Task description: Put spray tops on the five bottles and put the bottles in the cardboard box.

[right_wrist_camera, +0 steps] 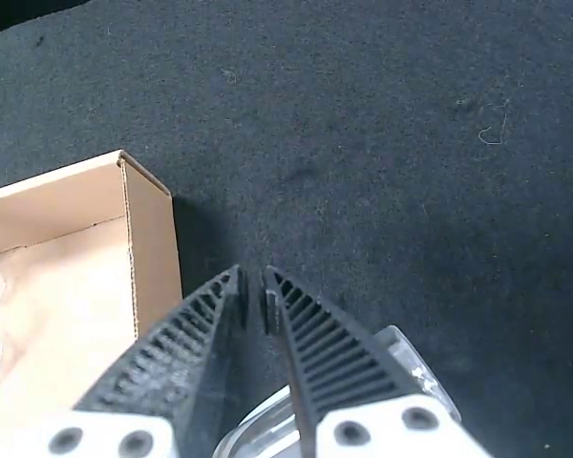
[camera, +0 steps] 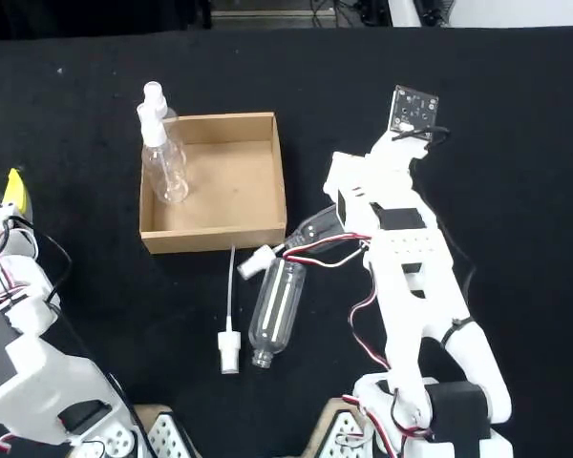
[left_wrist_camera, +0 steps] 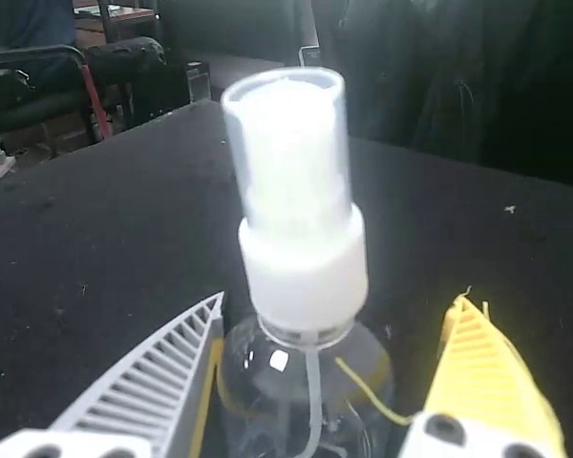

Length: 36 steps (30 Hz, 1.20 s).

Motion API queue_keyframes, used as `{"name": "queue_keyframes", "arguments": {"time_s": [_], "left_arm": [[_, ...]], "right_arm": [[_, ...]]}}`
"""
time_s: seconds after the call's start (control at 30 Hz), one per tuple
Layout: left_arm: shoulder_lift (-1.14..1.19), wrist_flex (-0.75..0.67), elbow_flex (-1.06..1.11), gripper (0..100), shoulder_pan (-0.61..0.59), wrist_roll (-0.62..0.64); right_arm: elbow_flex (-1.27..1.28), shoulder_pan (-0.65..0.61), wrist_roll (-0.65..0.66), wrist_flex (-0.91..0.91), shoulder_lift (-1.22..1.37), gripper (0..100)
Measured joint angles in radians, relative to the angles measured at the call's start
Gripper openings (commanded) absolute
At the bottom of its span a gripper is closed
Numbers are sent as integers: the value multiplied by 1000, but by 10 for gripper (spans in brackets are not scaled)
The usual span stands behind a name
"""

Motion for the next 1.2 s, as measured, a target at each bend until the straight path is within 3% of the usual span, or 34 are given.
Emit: {"name": "queue_keyframes", "arguments": {"time_s": [1.2], "left_arm": [[-3, 0, 32, 329, 3, -6]], "right_arm": [[0, 0, 0, 0, 0, 11]]}}
